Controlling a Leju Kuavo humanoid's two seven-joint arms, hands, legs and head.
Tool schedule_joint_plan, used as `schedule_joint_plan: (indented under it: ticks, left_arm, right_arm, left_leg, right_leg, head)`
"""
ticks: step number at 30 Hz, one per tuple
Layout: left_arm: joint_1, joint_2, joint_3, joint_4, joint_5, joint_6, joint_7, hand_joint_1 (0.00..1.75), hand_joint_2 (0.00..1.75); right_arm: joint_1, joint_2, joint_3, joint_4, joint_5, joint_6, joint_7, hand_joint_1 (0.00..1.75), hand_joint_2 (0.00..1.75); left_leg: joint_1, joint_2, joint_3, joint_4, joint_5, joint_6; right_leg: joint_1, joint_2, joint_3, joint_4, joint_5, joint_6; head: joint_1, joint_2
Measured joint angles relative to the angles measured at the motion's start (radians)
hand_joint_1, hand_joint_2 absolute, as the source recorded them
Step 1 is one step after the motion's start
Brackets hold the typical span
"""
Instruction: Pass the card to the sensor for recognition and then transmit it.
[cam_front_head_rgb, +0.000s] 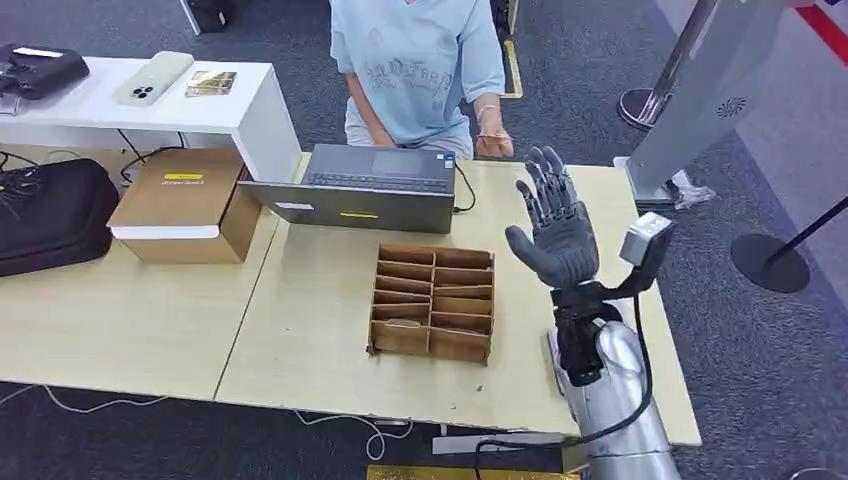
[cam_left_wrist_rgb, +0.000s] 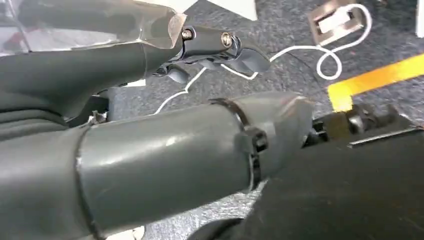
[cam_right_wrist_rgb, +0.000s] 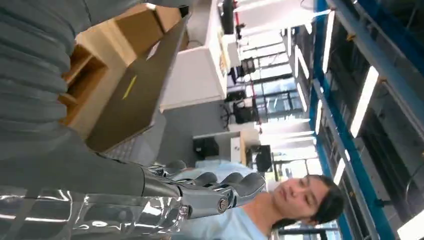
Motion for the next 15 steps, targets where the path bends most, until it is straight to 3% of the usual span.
schedule_joint_plan:
  ticks: [4,10,13,15]
  left_arm:
    - [0.007,0.007,0.008,0.0,-0.008,0.023,0.0,0.0,0.0]
    - [0.013,0.016,0.018,0.0,-0.019,0.027,0.009,0.0,0.0]
    - [0.013,0.015,0.021,0.0,-0.021,0.038,0.022,0.0,0.0]
    - [0.015,0.012,0.03,0.0,0.0,0.055,0.042,0.0,0.0]
  right_arm:
    - [0.099,-0.005,-0.005,-0.078,0.053,-0.068,-0.025,0.0,1.75]
    - [0.254,0.005,-0.011,-0.162,0.063,-0.086,-0.055,0.0,1.75]
    - [0.286,0.012,-0.014,-0.187,0.17,-0.162,-0.058,0.0,1.75]
    - [0.293,0.018,-0.016,-0.203,0.288,-0.249,-0.048,0.0,1.75]
  left_leg:
    - [0.0,0.0,0.0,0.0,0.0,0.0]
    - [0.0,0.0,0.0,0.0,-0.001,0.0]
    - [0.0,0.0,0.0,0.0,-0.001,0.0]
    - [0.0,0.0,0.0,0.0,-0.001,0.0]
  right_leg:
    - [0.0,0.0,0.0,0.0,0.0,0.0]
    - [0.0,0.0,0.0,0.0,-0.001,0.0]
    - [0.0,0.0,0.0,0.0,-0.001,0.001]
    - [0.0,0.0,0.0,0.0,-0.001,0.001]
  head:
    - [0.0,0.0]
    - [0.0,0.0]
    - [-0.001,0.0]
    - [0.0,0.0]
